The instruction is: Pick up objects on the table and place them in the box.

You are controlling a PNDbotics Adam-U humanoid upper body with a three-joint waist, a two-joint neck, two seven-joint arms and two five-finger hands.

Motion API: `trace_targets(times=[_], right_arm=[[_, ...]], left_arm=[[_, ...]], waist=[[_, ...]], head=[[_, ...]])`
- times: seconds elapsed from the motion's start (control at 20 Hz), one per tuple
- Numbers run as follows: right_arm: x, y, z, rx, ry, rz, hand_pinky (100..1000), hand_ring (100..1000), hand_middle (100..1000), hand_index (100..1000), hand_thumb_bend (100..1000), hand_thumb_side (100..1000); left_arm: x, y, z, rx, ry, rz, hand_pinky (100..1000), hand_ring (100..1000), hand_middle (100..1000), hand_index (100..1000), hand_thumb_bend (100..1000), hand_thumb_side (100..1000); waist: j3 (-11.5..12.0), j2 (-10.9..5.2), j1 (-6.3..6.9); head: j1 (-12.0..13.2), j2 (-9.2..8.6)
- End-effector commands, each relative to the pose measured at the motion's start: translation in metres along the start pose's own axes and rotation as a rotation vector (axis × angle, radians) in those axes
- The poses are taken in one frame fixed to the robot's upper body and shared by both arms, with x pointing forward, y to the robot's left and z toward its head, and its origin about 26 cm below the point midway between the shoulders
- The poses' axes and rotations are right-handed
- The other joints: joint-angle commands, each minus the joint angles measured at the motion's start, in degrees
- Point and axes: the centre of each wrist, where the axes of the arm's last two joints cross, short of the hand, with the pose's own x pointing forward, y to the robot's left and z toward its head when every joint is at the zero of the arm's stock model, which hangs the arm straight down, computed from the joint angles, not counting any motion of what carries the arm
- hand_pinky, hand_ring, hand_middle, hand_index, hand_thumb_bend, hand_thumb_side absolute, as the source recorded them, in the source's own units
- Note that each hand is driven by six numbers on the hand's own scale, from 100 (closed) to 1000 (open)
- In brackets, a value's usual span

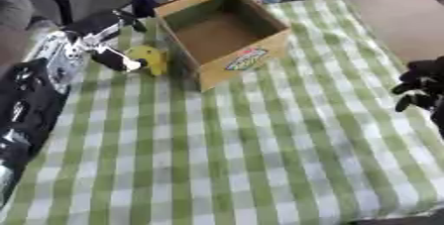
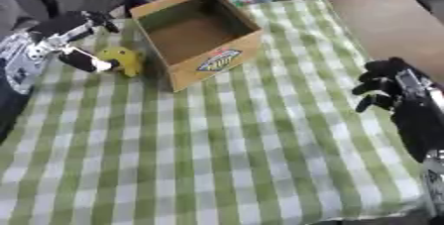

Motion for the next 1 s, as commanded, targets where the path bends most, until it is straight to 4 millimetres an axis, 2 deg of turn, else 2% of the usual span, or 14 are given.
trace_targets(times=[0.05, 0.35, 0.4, 0.65, 0.85, 0.95, 1.0], right_arm=[[0.008, -0.003, -0.003, 0.014, -0.018, 0.034, 397, 564, 563, 696, 100, 689], [0.009, -0.002, -0.005, 0.017, -0.023, 0.034, 397, 564, 563, 696, 100, 691], [0.009, -0.002, -0.005, 0.018, -0.024, 0.033, 397, 565, 563, 696, 100, 693], [0.01, -0.001, -0.006, 0.025, -0.029, 0.032, 397, 565, 562, 696, 100, 694], [0.01, -0.001, -0.007, 0.025, -0.031, 0.035, 397, 564, 562, 696, 100, 698], [0.01, -0.001, -0.007, 0.024, -0.031, 0.036, 397, 564, 562, 696, 100, 700], [0.01, -0.001, -0.007, 0.024, -0.03, 0.036, 397, 565, 562, 696, 100, 701]], left_arm=[[-0.004, 0.014, 0.0, 0.002, 0.024, -0.034, 712, 858, 719, 809, 481, 289], [-0.004, 0.012, 0.0, 0.034, 0.053, -0.056, 706, 839, 715, 808, 469, 280], [-0.003, 0.011, 0.0, 0.045, 0.059, -0.057, 703, 836, 710, 805, 441, 275], [-0.003, 0.003, -0.001, 0.067, 0.094, -0.063, 695, 823, 692, 798, 414, 274], [-0.006, -0.004, 0.001, 0.059, 0.124, -0.072, 684, 741, 648, 778, 399, 274], [-0.007, -0.007, 0.001, 0.043, 0.134, -0.076, 665, 681, 607, 753, 385, 274], [-0.008, -0.008, 0.001, 0.035, 0.138, -0.078, 641, 620, 571, 722, 374, 271]], waist=[[-0.32, -0.63, -0.06], [-0.95, -0.29, 0.0], [-1.05, -0.22, 0.01], [-1.8, 0.22, 0.06], [-2.41, 0.56, 0.13], [-2.52, 0.64, 0.14], [-2.54, 0.65, 0.15]], head=[[0.25, -0.47], [0.34, -0.73], [0.35, -0.8], [0.55, -1.09], [0.52, -1.2], [0.5, -1.14], [0.48, -1.13]])
